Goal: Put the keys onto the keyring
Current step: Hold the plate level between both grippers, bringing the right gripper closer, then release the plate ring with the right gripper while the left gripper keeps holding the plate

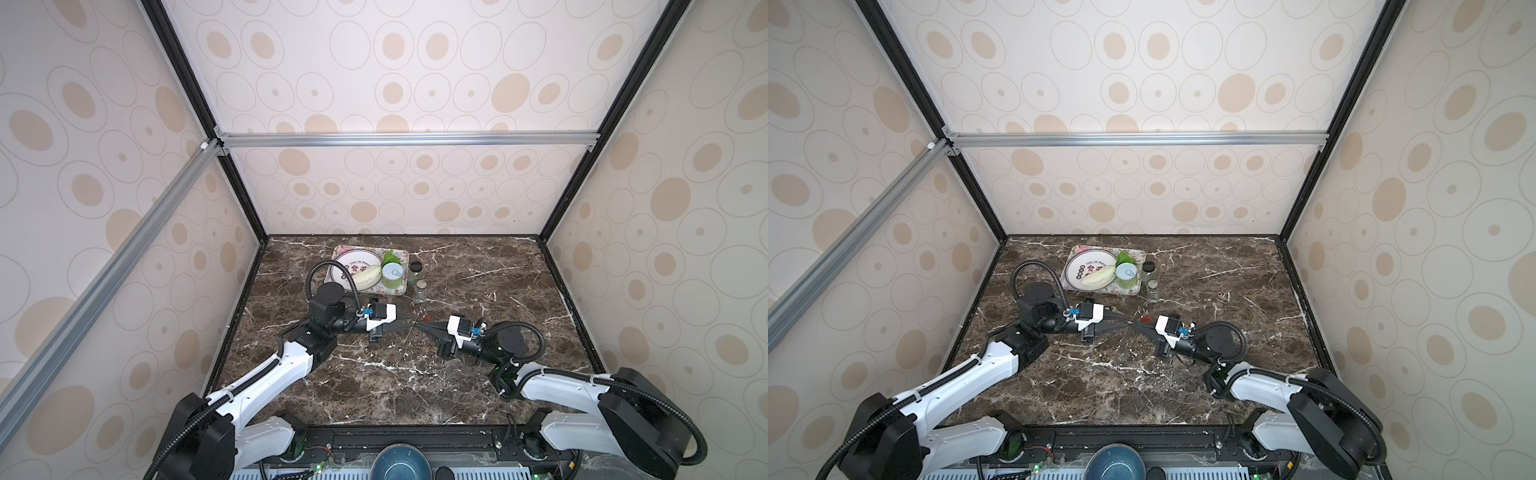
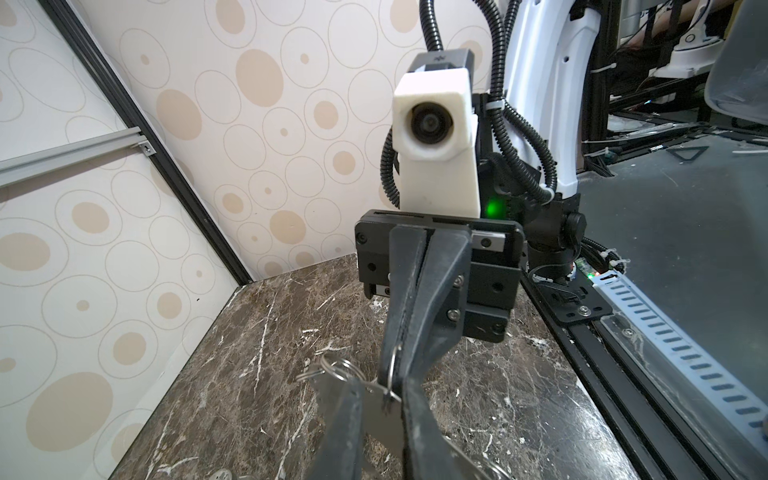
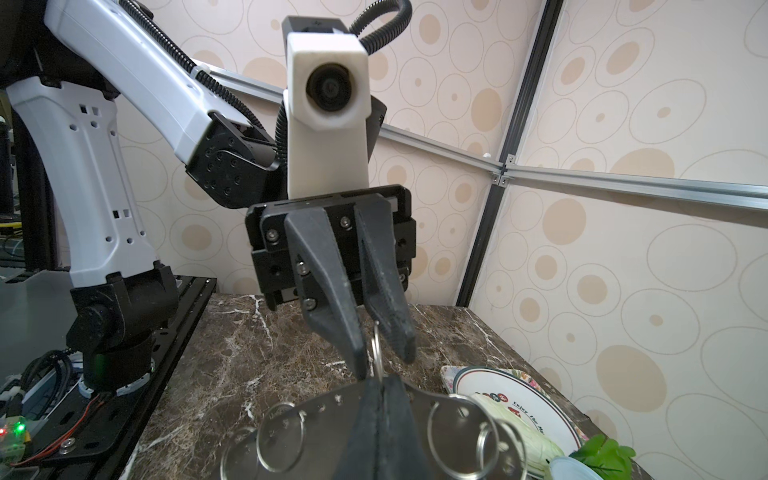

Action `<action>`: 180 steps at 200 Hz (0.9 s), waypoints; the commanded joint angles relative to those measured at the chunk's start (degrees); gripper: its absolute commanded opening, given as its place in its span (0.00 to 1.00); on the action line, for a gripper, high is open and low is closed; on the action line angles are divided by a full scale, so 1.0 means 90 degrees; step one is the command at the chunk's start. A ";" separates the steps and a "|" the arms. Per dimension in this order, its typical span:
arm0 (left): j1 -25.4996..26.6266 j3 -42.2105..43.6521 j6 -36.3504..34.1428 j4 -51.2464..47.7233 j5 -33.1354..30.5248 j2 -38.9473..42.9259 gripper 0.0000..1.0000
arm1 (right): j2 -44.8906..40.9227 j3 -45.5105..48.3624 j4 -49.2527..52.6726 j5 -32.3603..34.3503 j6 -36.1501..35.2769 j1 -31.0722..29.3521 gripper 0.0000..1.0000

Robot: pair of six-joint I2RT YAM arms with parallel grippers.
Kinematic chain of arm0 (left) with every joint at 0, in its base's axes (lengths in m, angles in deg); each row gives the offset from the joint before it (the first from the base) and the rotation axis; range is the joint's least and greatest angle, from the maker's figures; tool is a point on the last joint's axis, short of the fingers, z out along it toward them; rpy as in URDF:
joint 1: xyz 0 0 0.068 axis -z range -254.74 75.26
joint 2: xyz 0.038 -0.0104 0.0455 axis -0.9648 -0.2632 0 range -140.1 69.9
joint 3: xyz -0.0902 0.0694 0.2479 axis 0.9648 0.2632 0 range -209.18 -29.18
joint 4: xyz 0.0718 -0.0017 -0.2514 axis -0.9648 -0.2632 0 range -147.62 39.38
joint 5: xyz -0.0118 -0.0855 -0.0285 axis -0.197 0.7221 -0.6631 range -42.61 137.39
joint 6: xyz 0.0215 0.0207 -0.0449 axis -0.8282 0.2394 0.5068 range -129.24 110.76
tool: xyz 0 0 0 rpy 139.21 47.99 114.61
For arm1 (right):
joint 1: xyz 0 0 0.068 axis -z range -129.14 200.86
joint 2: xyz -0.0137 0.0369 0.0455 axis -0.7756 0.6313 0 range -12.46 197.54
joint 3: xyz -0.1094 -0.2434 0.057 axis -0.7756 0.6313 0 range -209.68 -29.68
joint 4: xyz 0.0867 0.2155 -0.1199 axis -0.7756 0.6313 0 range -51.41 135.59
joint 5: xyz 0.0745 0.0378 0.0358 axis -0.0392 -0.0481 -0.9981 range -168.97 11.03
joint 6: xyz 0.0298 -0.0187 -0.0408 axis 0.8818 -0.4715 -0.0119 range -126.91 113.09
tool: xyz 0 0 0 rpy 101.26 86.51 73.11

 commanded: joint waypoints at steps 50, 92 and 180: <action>-0.0042 -0.0222 -0.0157 -0.0073 0.0063 0.0026 0.00 | 0.0121 -0.0259 -0.0560 -0.0156 0.0187 -0.0025 0.00; -0.0040 -0.0179 0.0134 0.0192 -0.0263 0.0001 0.00 | 0.0097 -0.0304 -0.0271 0.0375 0.0207 -0.0028 0.18; -0.0037 0.0063 0.0598 0.0755 -0.0547 0.0069 0.00 | -0.0200 -0.0476 0.0838 0.1645 -0.0267 -0.0220 0.00</action>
